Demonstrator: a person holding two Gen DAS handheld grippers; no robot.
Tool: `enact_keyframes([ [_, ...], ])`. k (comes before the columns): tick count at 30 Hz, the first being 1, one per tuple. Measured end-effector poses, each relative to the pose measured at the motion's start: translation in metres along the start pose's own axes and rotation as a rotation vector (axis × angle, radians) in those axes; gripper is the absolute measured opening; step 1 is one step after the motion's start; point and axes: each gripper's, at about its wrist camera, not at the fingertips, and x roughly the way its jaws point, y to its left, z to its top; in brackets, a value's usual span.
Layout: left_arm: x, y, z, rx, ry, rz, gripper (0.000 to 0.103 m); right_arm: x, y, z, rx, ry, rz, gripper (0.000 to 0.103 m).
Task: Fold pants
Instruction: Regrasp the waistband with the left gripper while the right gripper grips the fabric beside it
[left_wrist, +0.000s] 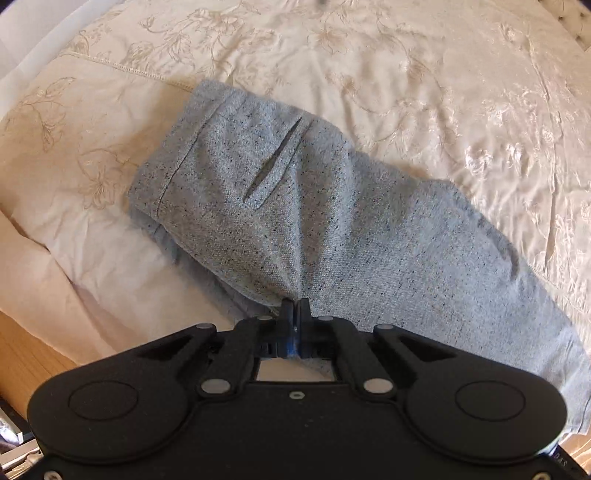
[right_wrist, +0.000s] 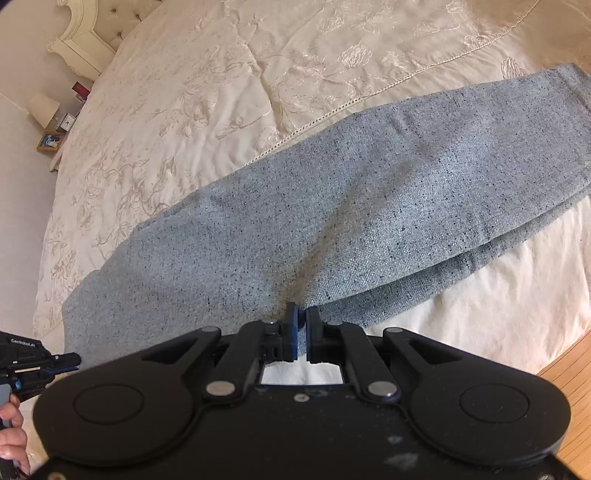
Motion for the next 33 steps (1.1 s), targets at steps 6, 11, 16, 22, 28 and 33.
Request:
enact_keyframes([
  [6,0.054,-0.007,-0.003,0.086,0.114,0.079,0.007,0.04,-0.011,-0.006,0.013,0.12,-0.094,0.005],
  [11,0.016,-0.027,0.007,0.288,0.117,0.052,0.013,0.028,-0.01,0.004,-0.021,0.164,-0.072,0.013],
  [16,-0.009,-0.057,0.031,0.421,-0.023,0.047,0.018,0.005,-0.001,0.022,-0.065,0.153,-0.006,0.015],
  [22,0.035,-0.071,0.083,0.376,-0.026,0.075,0.027,0.016,0.053,0.059,-0.209,0.093,0.084,0.019],
  [28,0.093,-0.041,0.076,0.37,0.149,0.174,0.028,0.052,0.128,0.088,-0.399,0.075,0.158,0.025],
  [33,0.102,-0.019,0.068,0.325,0.202,0.133,0.028,0.09,0.181,0.106,-0.548,0.065,0.171,0.029],
])
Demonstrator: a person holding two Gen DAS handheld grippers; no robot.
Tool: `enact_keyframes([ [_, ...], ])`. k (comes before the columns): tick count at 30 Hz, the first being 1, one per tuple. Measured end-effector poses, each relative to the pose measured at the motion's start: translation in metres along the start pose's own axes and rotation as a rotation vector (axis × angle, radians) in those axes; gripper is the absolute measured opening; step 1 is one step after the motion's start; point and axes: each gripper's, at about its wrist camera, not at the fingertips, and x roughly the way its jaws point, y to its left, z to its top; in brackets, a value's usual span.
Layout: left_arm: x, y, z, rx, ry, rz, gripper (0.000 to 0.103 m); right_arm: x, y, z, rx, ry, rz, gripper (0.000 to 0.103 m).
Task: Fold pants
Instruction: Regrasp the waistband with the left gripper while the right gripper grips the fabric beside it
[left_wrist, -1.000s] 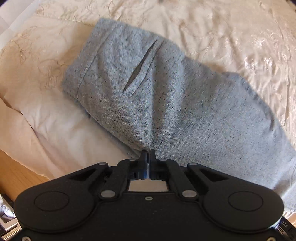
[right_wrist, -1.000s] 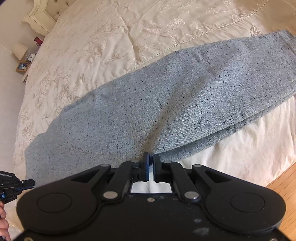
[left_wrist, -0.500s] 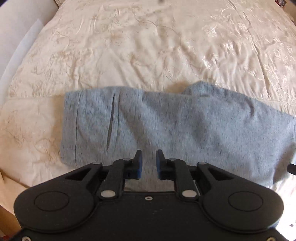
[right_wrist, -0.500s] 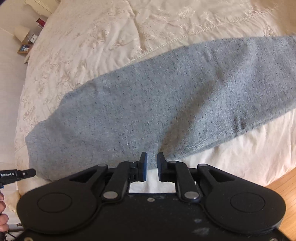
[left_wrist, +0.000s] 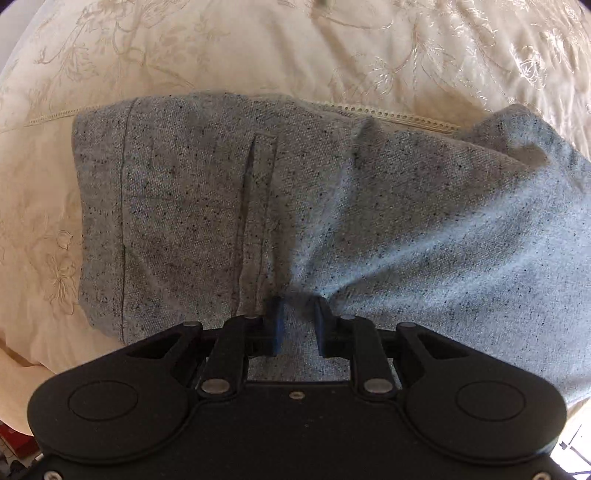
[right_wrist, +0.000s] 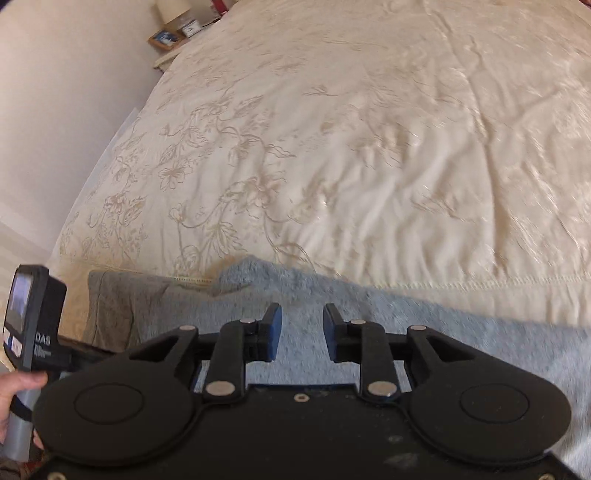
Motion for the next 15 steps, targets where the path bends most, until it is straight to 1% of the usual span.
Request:
enact_keyframes([
  [4,0.005,0.011,0.003,-0.047,0.018,-0.039,0.028,0.034,0.017,0.031,-0.064,0.005,0.026,0.032],
  [8,0.007,0.023,0.0,-0.061,0.008,-0.077,0.028,0.066,0.03,0.052,-0.086,0.022,0.062,0.032],
  [10,0.009,0.029,-0.001,-0.064,0.002,-0.094,0.028,0.085,0.035,0.051,-0.082,0.075,0.069,0.033],
  [12,0.009,0.041,-0.003,-0.077,0.0,-0.114,0.028,0.099,0.036,0.044,-0.081,0.166,0.073,0.034],
  [13,0.01,0.044,-0.003,-0.083,0.0,-0.121,0.028,0.102,0.036,0.037,-0.079,0.201,0.088,0.035],
  [15,0.011,0.051,-0.003,-0.091,0.002,-0.133,0.028,0.097,0.039,0.022,-0.088,0.235,0.119,0.035],
])
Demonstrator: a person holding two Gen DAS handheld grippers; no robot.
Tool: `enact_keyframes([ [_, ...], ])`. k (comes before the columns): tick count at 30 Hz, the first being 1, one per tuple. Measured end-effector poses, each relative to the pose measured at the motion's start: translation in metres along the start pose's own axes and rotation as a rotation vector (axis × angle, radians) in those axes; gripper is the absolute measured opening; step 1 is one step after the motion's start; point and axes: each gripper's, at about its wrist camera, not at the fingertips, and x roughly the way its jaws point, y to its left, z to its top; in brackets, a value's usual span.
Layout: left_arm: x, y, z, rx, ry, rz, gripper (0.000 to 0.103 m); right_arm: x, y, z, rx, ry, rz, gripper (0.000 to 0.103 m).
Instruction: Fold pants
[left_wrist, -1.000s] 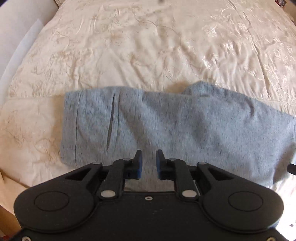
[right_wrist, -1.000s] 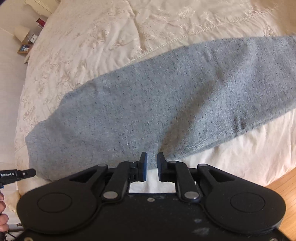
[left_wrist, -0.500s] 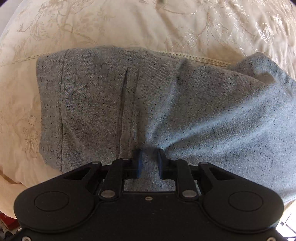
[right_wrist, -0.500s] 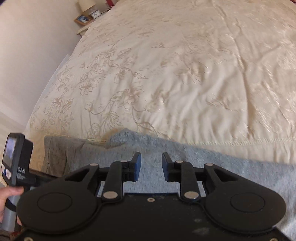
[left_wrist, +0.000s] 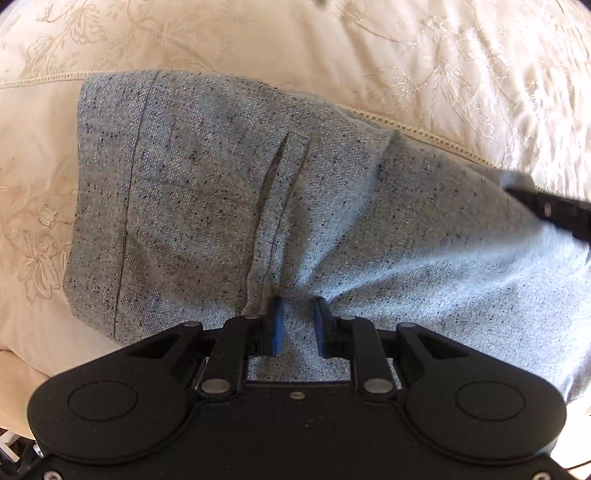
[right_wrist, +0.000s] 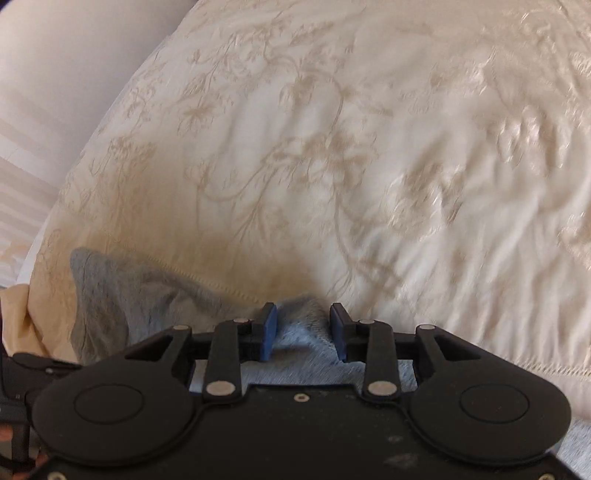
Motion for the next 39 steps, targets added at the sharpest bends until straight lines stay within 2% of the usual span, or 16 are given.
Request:
enact_keyframes([
  [3,0.0,0.008,-0.003,0.003,-0.005,-0.006,0.028,-0.005,0.006,-0.018,-0.003,0.019,0.013,0.035],
  [8,-0.001,0.004,-0.011,0.042,-0.019,0.012,0.028,-0.008,-0.002,-0.026,0.109,0.05,0.043,0.035],
  [11,0.001,0.003,-0.015,0.057,-0.026,0.02,0.028,-0.016,-0.005,-0.031,0.138,0.069,0.013,0.035],
  [14,0.005,-0.006,-0.016,0.067,-0.027,0.029,0.028,-0.028,-0.002,-0.042,0.093,0.05,-0.003,0.035],
  [17,0.006,-0.015,-0.011,0.07,-0.023,0.034,0.028,-0.031,0.009,-0.042,-0.006,0.072,0.036,0.035],
  [20,0.006,-0.017,-0.009,0.07,-0.021,0.032,0.028,-0.038,0.008,-0.032,-0.023,-0.031,0.004,0.035],
  [23,0.003,-0.021,-0.009,0.072,-0.021,0.024,0.028,-0.027,-0.001,-0.013,0.01,-0.05,0.017,0.035],
  [25,0.001,-0.018,-0.009,0.071,-0.021,0.014,0.028,-0.02,-0.003,-0.004,0.008,-0.068,-0.011,0.035],
  [28,0.0,-0.012,-0.008,0.061,-0.022,-0.003,0.028,-0.01,-0.004,-0.001,0.013,-0.005,0.004,0.035],
  [32,-0.001,-0.006,-0.008,0.062,-0.026,-0.017,0.027,-0.006,0.007,-0.021,0.021,0.075,0.034,0.035],
  [35,0.001,-0.007,-0.009,0.071,-0.03,-0.015,0.027,-0.009,0.014,-0.039,0.04,0.105,0.072,0.036],
  [39,0.002,-0.009,-0.011,0.065,-0.039,-0.005,0.027,-0.002,0.003,-0.036,0.114,0.096,0.09,0.036],
])
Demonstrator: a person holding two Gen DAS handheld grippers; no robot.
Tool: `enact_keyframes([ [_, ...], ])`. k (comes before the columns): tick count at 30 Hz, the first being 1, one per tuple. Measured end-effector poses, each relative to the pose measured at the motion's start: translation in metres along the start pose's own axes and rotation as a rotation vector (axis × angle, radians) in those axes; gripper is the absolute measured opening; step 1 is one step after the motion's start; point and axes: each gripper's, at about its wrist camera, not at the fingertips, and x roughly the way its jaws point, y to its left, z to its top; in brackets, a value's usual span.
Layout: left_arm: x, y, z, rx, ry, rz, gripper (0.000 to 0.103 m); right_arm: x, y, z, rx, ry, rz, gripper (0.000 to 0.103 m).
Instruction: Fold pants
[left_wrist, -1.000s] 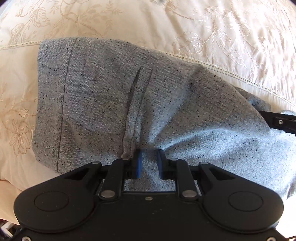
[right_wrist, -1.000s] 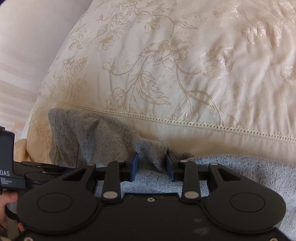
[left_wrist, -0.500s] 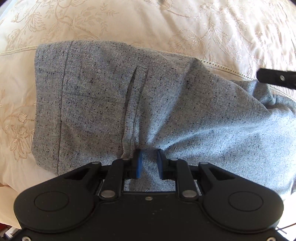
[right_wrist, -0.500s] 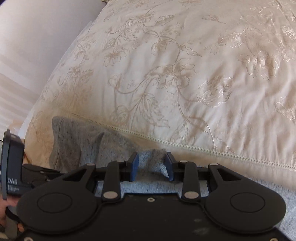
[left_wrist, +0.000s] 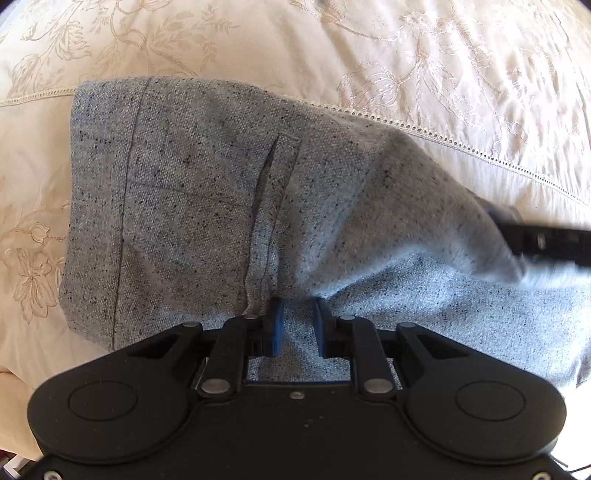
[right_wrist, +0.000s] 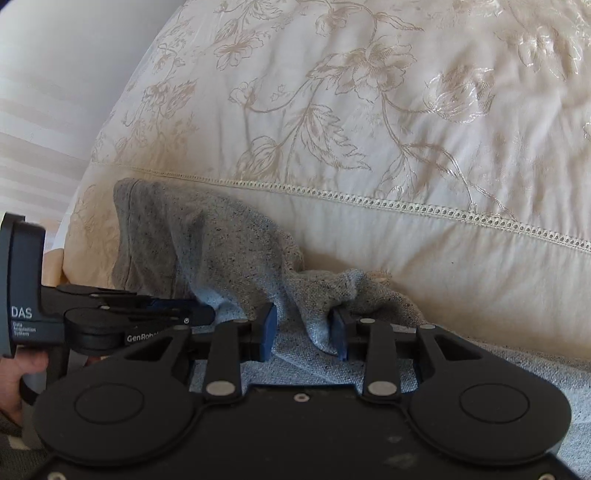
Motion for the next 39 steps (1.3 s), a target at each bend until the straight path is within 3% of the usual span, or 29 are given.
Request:
enact_keyframes([
  [4,0.001,-0.005,-0.009,-0.006,-0.025,0.018,0.028,0.01,-0.031,0.014,0.223,-0.062,0.114,0.036],
  [7,0.0,-0.01,-0.018,0.001,-0.049,0.035,0.028,0.015,-0.033,0.014,0.231,-0.086,0.065,0.006],
  [8,0.0,-0.012,-0.021,0.002,-0.056,0.04,0.028,0.009,-0.03,0.015,0.201,-0.102,0.062,0.006],
  [11,-0.001,-0.015,-0.032,-0.01,-0.086,0.045,0.028,-0.053,-0.013,0.024,0.155,-0.385,0.097,0.005],
  [16,-0.015,-0.031,-0.043,0.037,-0.089,0.094,0.026,-0.039,-0.021,0.041,0.099,-0.32,0.014,0.005],
  [19,-0.046,-0.045,-0.041,0.067,-0.216,0.13,0.027,-0.042,-0.02,0.04,0.082,-0.342,0.027,0.005],
  [21,-0.058,-0.05,-0.031,0.035,-0.302,0.172,0.03,-0.042,-0.016,0.041,0.061,-0.345,0.029,0.005],
  [23,-0.046,-0.046,-0.018,-0.03,-0.26,0.198,0.031,-0.037,-0.016,0.045,0.054,-0.342,0.037,0.005],
  [26,0.005,-0.031,-0.018,-0.078,-0.034,0.241,0.038,-0.048,-0.01,0.042,0.026,-0.375,0.043,0.005],
  [30,0.013,-0.038,-0.036,-0.07,-0.067,0.272,0.038,-0.066,0.014,0.032,-0.139,-0.464,0.031,0.005],
  [33,0.015,-0.051,-0.041,-0.06,-0.057,0.305,0.038,-0.042,0.018,0.027,-0.241,-0.397,-0.087,0.005],
  [36,0.013,-0.053,-0.042,-0.055,-0.056,0.303,0.038,-0.051,0.015,0.019,-0.289,-0.396,-0.046,0.012],
  [39,0.009,-0.048,-0.043,-0.042,-0.057,0.296,0.038,-0.082,-0.005,0.008,-0.28,-0.471,-0.051,0.018],
])
